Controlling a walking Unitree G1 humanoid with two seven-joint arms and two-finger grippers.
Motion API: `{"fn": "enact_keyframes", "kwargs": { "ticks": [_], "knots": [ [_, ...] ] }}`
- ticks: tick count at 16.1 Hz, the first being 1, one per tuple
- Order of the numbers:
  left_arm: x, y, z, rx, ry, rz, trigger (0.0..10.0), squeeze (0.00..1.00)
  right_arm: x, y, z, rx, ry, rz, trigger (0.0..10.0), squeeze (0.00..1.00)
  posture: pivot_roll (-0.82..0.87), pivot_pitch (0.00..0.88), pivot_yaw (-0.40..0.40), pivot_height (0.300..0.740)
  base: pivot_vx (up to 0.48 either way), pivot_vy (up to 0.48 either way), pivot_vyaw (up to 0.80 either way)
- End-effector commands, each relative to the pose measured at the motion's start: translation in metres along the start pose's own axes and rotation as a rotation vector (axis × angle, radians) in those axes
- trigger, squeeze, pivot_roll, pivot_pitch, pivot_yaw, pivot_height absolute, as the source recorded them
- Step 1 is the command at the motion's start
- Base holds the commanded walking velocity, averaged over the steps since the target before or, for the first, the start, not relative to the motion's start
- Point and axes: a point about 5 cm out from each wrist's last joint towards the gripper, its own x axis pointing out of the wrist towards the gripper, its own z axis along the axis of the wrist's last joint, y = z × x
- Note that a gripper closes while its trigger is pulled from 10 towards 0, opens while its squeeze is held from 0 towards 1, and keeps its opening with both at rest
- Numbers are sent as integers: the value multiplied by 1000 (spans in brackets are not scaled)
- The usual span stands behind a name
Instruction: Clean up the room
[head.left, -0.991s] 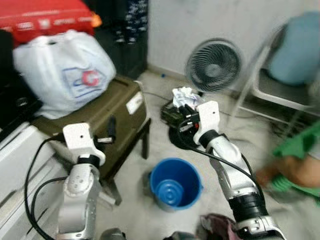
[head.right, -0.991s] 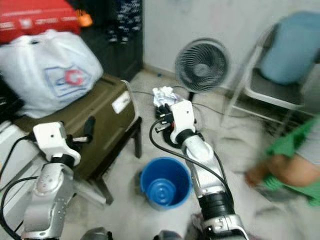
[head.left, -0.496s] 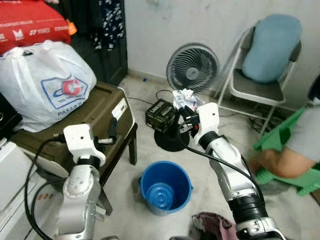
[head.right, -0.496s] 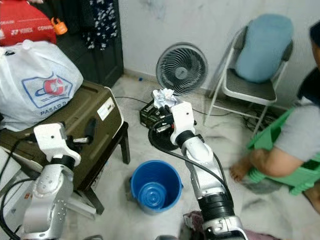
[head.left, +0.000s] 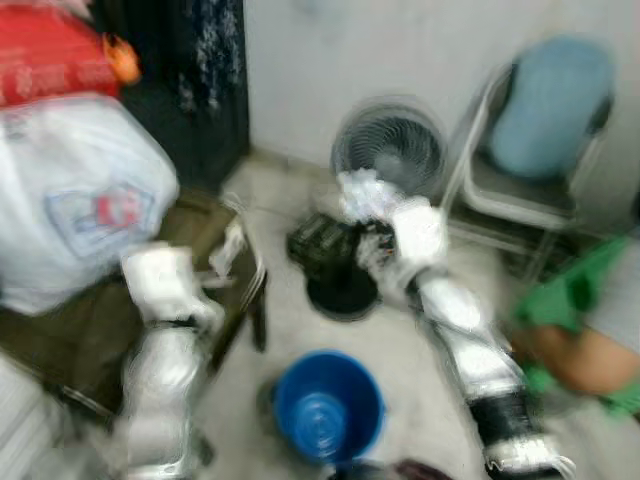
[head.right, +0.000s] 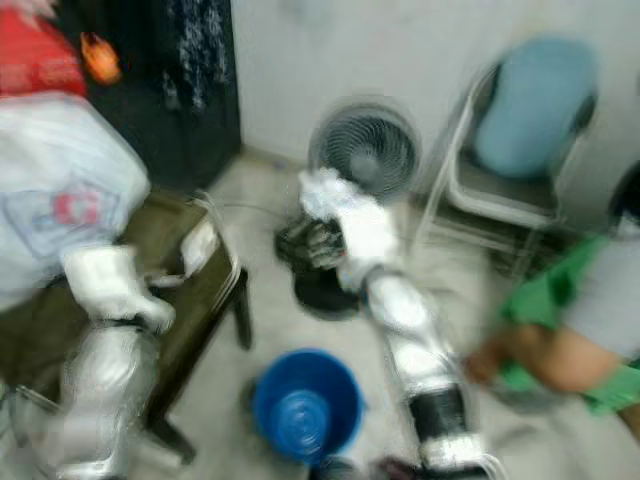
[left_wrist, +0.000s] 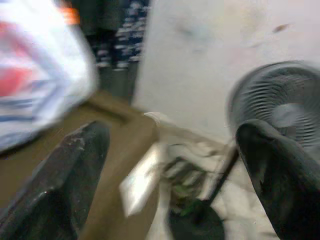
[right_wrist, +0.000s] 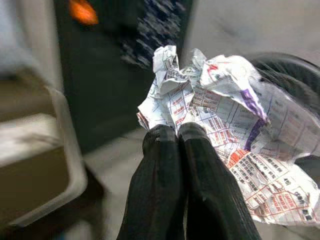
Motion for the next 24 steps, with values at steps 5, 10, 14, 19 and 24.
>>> {"fn": "enact_keyframes", "kwargs": {
  "ticks": [5, 10, 14, 19, 24],
  "knots": [
    [-3, 13, 13, 92, -35, 2, 10000, 0, 14, 1, 7, -55, 17, -5, 10000, 0, -36, 0, -64, 740, 0, 0, 0],
    [-17, 5, 14, 217, -4, -123, 10000, 0, 21, 4, 2, -158, 77, 104, 10000, 0, -18, 0, -67, 740, 0, 0, 0],
    [-38, 9, 8, 242, 41, -190, 10000, 0, 16, -1, -16, -56, 192, 77, 10000, 0, -2, 0, -70, 740, 0, 0, 0],
    [-43, 23, 3, 233, 66, -92, 10000, 0, -5, -31, -27, 110, 233, -328, 10000, 0, -23, 0, -47, 740, 0, 0, -244],
    [-33, 27, 11, 224, 41, -88, 10000, 0, -12, -42, -35, 179, 301, -442, 10000, 0, -32, 0, -46, 740, 0, 0, -800]
  ]
}}
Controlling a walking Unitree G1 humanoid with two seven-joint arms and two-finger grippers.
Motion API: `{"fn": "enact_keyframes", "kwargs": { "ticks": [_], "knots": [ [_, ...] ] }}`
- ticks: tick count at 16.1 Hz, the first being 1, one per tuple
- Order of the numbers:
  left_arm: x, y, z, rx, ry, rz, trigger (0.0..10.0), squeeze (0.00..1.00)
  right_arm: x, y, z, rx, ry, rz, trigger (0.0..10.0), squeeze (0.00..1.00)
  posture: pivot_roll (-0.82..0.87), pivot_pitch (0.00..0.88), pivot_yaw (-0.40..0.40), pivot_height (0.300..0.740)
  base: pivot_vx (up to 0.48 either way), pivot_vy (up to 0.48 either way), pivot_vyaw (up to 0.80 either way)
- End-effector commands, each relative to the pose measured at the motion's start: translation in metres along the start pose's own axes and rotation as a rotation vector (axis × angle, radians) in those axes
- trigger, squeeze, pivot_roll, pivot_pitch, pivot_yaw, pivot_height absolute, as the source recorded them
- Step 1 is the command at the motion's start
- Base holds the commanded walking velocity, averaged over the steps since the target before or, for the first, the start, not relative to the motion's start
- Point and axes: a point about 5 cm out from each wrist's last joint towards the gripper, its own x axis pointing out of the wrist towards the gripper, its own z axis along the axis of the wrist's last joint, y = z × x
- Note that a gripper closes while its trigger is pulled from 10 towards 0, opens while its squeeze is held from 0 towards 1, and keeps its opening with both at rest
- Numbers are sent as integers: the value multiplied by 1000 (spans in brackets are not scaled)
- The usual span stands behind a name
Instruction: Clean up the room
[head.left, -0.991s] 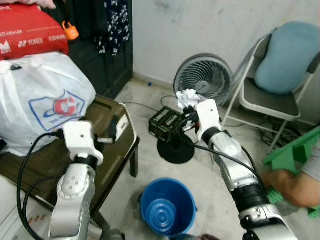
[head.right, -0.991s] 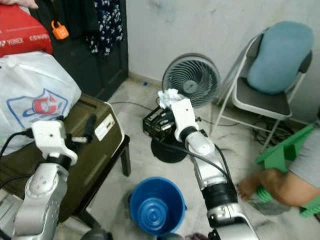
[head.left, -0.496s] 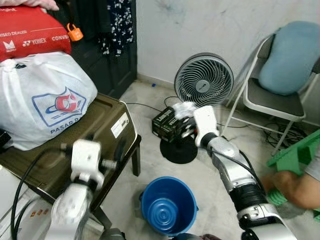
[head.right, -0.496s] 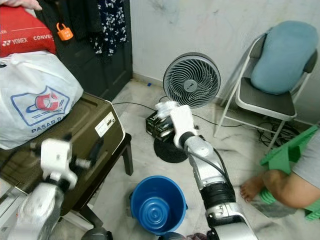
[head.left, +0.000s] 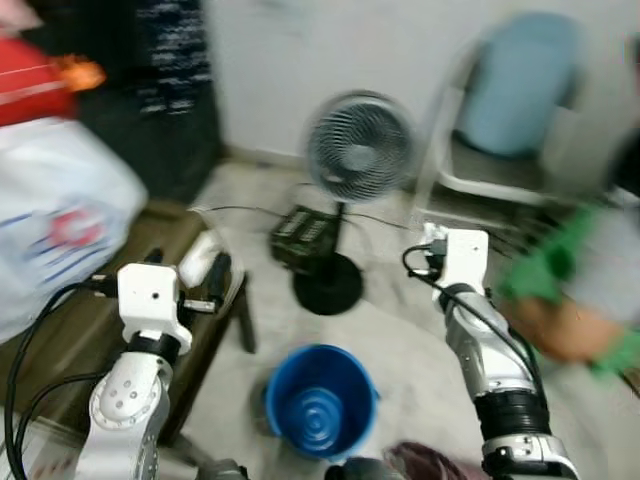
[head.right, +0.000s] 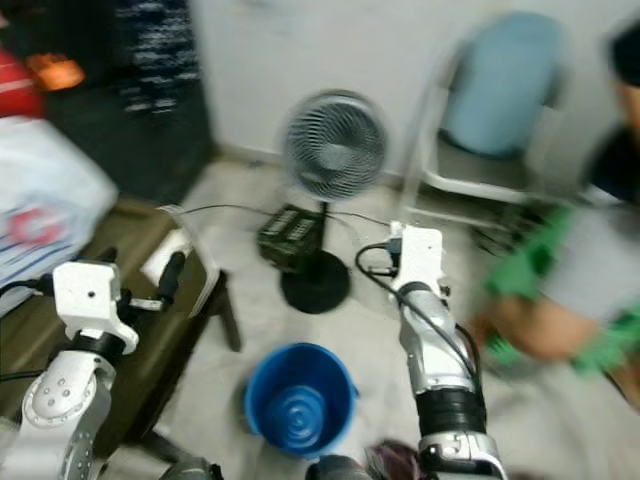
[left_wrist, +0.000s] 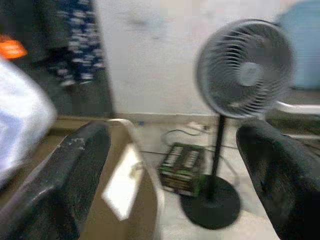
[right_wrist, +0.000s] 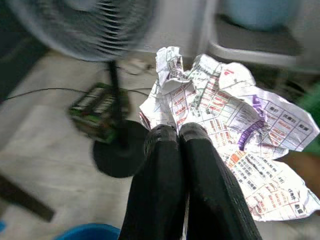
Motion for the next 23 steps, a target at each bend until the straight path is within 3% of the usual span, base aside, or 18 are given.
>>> {"fn": "enact_keyframes", "kwargs": {
  "ticks": [1, 5, 8, 10, 13, 18, 23],
  "knots": [
    [0, -2, -3, 10, 25, -29, 10000, 0, 5, 2, 9, 7, -12, 5, 10000, 0, -30, 0, -45, 740, 0, 0, -800],
    [2, 0, 0, 17, 14, -16, 10000, 0, 10, 12, 11, 28, 2, 13, 10000, 0, -13, 11, -41, 740, 0, 0, -727],
    [1, -2, 2, 12, 7, 12, 10000, 0, 12, 24, 7, 45, 23, 54, 10000, 0, 8, 0, -42, 740, 0, 0, 0],
    [-5, -1, 6, 91, -13, 7, 10000, 0, 14, 28, 1, 56, 57, 69, 10000, 0, 32, 7, -43, 740, 0, 0, 0],
    [-23, 3, 12, 167, -21, -65, 10000, 0, 20, 37, -19, 36, 167, 61, 10000, 0, 102, 64, -22, 740, 0, 0, 0],
    [-33, -4, 27, 178, -24, -180, 10000, 0, 21, 60, -39, 24, 259, 95, 10000, 0, 191, 156, 20, 740, 0, 0, 0],
    [-38, -22, 48, 194, -53, -354, 10000, 0, 17, 81, -57, 15, 339, 134, 10000, 0, 231, 197, 65, 740, 0, 0, 0]
  ]
}}
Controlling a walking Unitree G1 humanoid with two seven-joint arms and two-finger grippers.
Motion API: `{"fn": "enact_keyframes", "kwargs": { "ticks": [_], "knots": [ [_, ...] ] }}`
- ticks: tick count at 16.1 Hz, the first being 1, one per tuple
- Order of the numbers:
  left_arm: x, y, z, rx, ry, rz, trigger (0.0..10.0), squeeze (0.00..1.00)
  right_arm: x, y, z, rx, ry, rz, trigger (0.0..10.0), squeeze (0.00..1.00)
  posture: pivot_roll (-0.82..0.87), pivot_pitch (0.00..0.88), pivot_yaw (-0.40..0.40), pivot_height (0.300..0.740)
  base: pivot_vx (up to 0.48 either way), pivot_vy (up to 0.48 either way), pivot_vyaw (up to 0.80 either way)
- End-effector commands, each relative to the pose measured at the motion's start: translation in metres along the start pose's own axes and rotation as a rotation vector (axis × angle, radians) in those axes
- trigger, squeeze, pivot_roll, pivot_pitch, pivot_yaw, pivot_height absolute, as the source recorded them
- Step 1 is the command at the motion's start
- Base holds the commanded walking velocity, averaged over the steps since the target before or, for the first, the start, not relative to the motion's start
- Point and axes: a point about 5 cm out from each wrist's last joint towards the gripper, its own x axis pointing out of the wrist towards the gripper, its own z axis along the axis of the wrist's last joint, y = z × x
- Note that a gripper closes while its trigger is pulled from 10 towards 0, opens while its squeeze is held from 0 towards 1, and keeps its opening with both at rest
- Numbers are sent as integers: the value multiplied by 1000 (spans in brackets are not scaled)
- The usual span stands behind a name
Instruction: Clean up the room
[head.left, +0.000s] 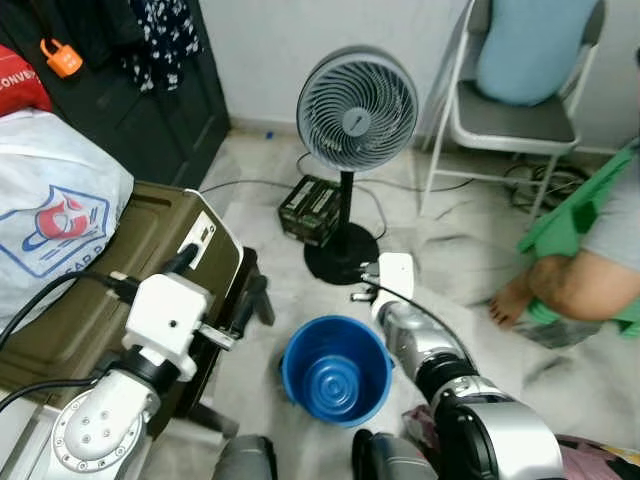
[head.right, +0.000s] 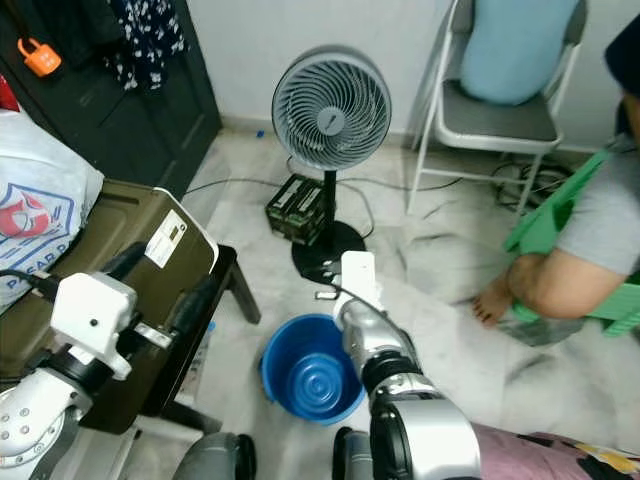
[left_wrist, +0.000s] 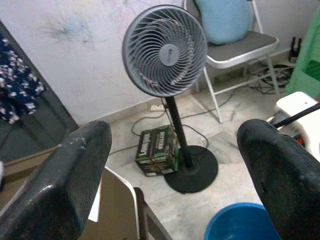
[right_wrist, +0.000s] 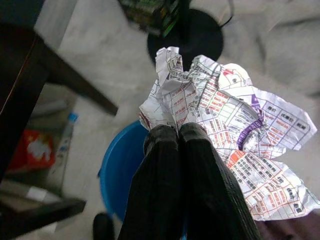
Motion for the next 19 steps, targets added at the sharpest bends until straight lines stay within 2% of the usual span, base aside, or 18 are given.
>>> {"fn": "enact_keyframes", "kwargs": {
  "ticks": [1, 3, 7, 10, 15, 17, 18, 19],
  "knots": [
    [-1, -1, 3, 10, 6, -30, 10000, 0, 0, 7, -2, 9, 13, 15, 10000, 0, 238, 203, 71, 740, 0, 0, 0],
    [-2, 1, 6, 14, 13, -31, 10000, 0, 0, 13, -7, 29, 37, 46, 10000, 0, 253, 212, 76, 740, 0, 0, 0],
    [-5, 3, 7, 17, 36, -25, 10000, 0, -2, 23, -22, -9, 83, 83, 10000, 0, 269, 219, 75, 740, 0, 0, 0],
    [-7, 1, 9, 18, 37, -22, 10000, 0, -3, 37, -25, -28, 88, 140, 10000, 0, 275, 215, 74, 740, 0, 0, 0],
    [-7, 2, 9, 17, 47, -18, 10000, 0, -3, 37, -22, -41, 75, 134, 10000, 0, 270, 211, 75, 740, 0, 0, 0],
    [-7, 2, 9, 16, 49, -17, 10000, 0, -3, 36, -20, -38, 68, 132, 10000, 75, 265, 210, 74, 740, 0, 0, 0],
    [-7, 2, 9, 15, 48, -16, 10000, 0, -2, 34, -18, -30, 60, 129, 10000, 953, 263, 211, 73, 740, 0, 0, 0],
    [-6, 2, 9, 14, 47, -16, 10000, 0, -2, 33, -17, -25, 55, 129, 10000, 1000, 264, 212, 72, 740, 0, 0, 0]
  ]
}}
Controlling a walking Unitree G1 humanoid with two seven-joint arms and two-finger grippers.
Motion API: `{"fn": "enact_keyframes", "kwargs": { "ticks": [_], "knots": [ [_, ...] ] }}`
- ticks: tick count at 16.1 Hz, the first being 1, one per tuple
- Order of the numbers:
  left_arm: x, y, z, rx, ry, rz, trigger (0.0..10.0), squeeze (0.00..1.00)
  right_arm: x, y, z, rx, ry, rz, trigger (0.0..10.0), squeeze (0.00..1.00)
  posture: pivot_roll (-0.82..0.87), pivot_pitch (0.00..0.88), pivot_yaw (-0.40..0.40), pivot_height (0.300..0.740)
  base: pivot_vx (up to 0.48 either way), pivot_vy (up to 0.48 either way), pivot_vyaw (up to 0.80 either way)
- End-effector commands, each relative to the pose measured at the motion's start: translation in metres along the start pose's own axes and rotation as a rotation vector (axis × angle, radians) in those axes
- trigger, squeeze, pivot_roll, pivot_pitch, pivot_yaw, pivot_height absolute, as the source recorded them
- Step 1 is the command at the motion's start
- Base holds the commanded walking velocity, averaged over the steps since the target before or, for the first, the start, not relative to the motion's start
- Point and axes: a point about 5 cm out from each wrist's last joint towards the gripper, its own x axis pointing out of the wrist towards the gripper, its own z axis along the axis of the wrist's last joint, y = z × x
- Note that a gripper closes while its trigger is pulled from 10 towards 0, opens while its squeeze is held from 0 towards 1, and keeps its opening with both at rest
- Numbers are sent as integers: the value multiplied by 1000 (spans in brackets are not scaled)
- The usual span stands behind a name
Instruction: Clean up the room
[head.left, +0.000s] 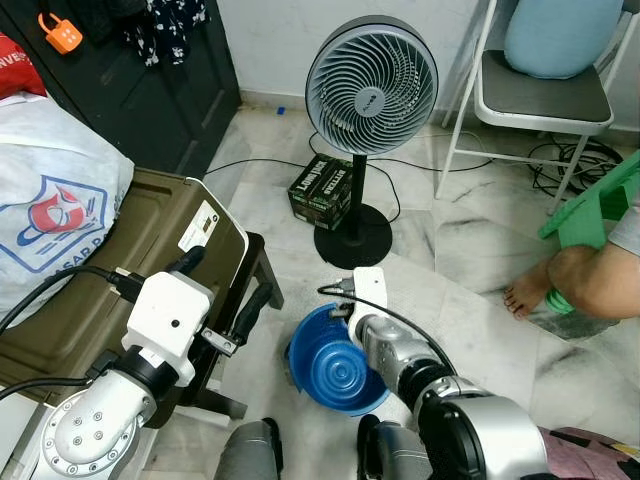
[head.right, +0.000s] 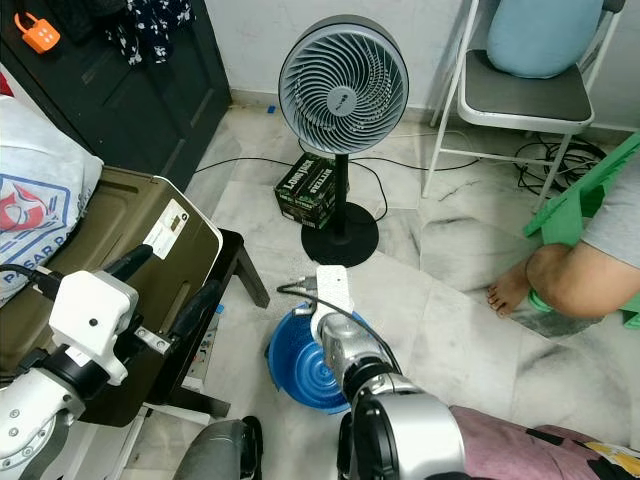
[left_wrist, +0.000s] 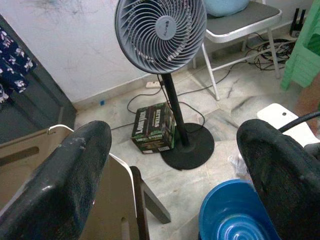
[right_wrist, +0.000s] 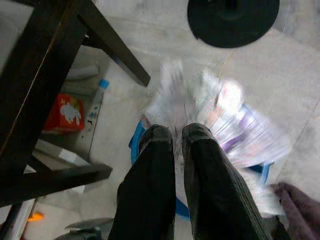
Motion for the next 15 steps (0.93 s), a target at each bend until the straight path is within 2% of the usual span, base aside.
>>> {"fn": "enact_keyframes", "kwargs": {
  "ticks": [1, 5, 7, 9, 10, 11, 12, 14, 15],
  "knots": [
    [-3, 1, 3, 7, -2, 8, 10000, 0, 0, 4, -2, 8, 7, 12, 10000, 1000, 263, 211, 74, 740, 0, 0, 0],
    [-3, 0, 0, 8, 3, 7, 10000, 0, 0, 5, 3, 18, -8, 13, 10000, 1000, 259, 207, 75, 740, 0, 0, 0],
    [-1, 0, 0, 8, 1, 10, 10000, 0, 0, 8, 11, -9, -43, 30, 10000, 1000, 253, 203, 74, 740, 0, 0, 0],
    [5, 0, -1, 8, -15, 20, 10000, 0, 0, 16, 23, -80, -107, 117, 10000, 1000, 215, 186, 58, 740, 0, 0, 0],
    [12, 3, 3, 11, -43, 35, 10000, 0, -3, 27, 34, -172, -169, 220, 10000, 1000, 200, 183, 47, 740, 0, 0, 0],
    [15, 3, 4, 14, -51, 40, 10000, 0, -4, 29, 36, -188, -186, 246, 10000, 1000, 191, 183, 38, 740, 0, 0, 0],
    [25, 8, 9, 18, -85, 78, 10000, 0, -14, 30, 49, -269, -303, 326, 10000, 1000, 159, 170, 11, 740, 0, 0, 0],
    [33, 11, 13, 24, -114, 113, 10000, 0, -33, 23, 59, -343, -417, 375, 10000, 1000, 125, 157, -19, 740, 0, 0, 0],
    [35, 12, 14, 23, -128, 133, 10000, 0, -47, 17, 67, -373, -486, 389, 10000, 1000, 128, 145, -7, 740, 0, 0, 0]
  ]
}}
